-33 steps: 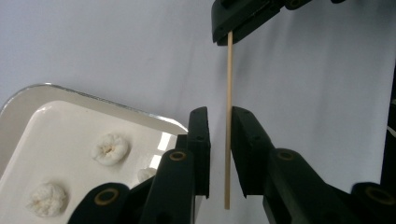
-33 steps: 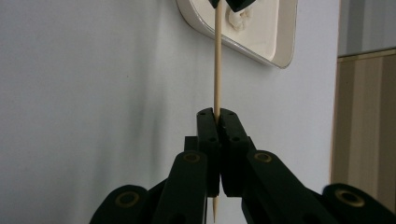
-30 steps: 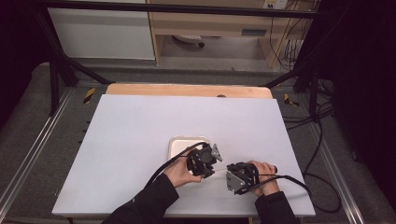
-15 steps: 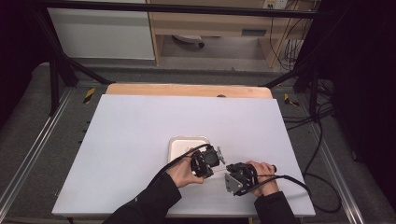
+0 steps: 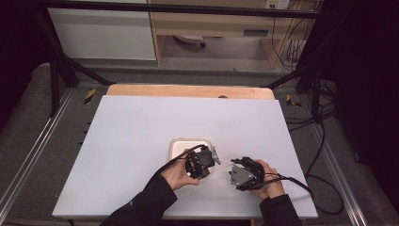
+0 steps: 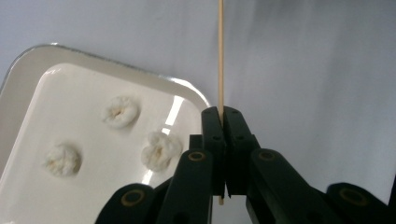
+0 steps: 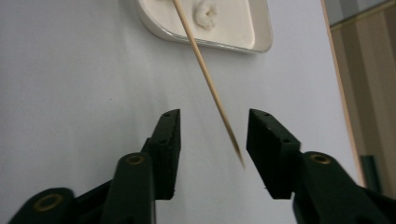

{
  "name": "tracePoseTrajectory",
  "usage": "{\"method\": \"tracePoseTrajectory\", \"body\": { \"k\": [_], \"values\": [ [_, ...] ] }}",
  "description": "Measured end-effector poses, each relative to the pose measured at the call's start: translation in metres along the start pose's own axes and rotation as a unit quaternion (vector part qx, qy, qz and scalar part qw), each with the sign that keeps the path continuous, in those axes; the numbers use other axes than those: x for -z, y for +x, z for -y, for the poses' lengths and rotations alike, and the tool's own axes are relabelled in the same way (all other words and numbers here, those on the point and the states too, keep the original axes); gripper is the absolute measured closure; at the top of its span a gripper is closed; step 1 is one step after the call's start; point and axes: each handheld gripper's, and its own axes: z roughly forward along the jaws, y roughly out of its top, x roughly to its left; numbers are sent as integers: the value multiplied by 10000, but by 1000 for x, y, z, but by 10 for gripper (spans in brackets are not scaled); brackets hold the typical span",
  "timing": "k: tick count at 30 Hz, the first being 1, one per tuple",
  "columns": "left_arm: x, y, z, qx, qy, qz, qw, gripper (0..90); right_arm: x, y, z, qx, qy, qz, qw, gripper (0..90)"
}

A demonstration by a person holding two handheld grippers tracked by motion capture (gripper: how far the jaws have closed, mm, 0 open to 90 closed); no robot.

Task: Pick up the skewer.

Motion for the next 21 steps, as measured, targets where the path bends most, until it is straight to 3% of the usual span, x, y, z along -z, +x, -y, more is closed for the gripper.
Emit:
{"method": "tracePoseTrajectory", "body": {
  "k": [4,8,15,17,21],
  "values": [
    [6,6,14,112,-78,-103,9999,887,1,-5,10,-766,-118,8,9970,405],
    [14,11,29,308,-206,-153,9992,887,2,-8,19,-1466,-268,-27,9888,327],
    [27,12,58,616,-554,-381,9958,886,-1,-13,29,-2516,-99,-139,9677,202],
    [30,13,67,737,-699,-432,9939,886,-2,-13,30,-2806,-148,-214,9595,174],
    [37,13,86,1001,-994,-525,9886,885,-2,-15,30,-3178,-211,-307,9474,107]
  ]
}}
